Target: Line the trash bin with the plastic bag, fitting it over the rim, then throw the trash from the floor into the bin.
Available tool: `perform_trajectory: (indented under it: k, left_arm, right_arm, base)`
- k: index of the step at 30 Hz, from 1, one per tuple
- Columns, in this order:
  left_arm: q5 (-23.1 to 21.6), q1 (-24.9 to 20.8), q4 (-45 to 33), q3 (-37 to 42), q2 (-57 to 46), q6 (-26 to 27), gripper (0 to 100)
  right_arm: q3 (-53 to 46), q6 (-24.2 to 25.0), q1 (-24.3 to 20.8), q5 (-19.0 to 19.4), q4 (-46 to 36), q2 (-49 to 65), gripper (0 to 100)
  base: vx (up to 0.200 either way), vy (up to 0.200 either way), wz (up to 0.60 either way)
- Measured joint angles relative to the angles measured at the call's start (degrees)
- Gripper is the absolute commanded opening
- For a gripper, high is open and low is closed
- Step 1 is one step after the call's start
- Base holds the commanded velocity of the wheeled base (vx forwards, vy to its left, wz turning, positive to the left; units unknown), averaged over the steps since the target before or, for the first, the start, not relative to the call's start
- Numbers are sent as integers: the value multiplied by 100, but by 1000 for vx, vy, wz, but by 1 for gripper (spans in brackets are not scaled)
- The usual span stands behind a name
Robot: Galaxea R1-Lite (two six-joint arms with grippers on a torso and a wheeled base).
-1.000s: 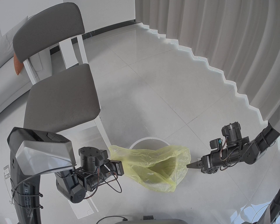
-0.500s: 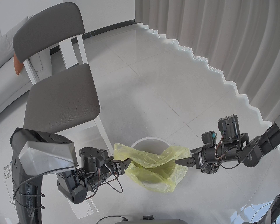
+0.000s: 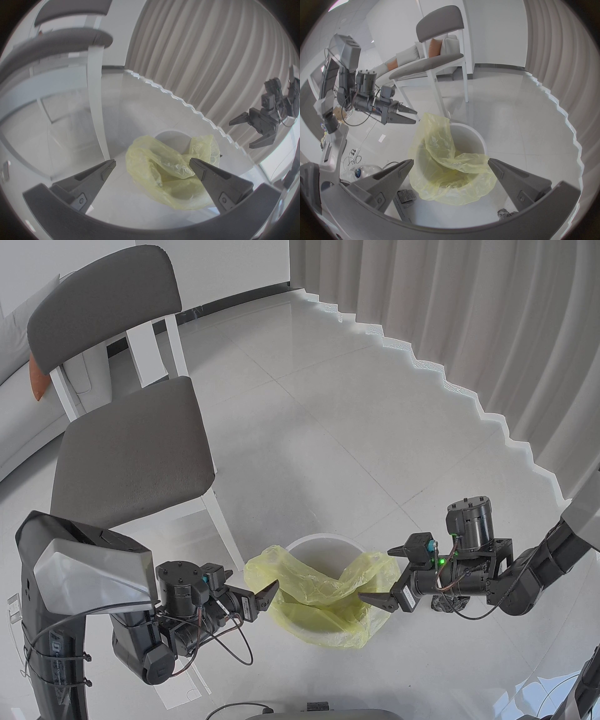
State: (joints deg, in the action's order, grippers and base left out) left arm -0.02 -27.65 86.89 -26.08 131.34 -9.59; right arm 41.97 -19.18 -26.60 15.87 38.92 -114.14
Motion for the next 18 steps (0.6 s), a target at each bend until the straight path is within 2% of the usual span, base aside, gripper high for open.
perform_trajectory:
  k: [5,11,18]
  left_arm:
    - [-13,-13,204,150,-83,1061,100]
    - [-208,-195,206,-88,-85,1966,100]
    - [-627,-344,-312,-446,-13,2703,100]
  right_arm:
    - [-333,-30,-5,0,282,20,100]
    - [-789,49,243,-22,383,447,100]
    - [-1053,750,653,-364,100,1050,100]
  base:
    - [0,0,0]
    - [0,0,0]
    - [0,0,0]
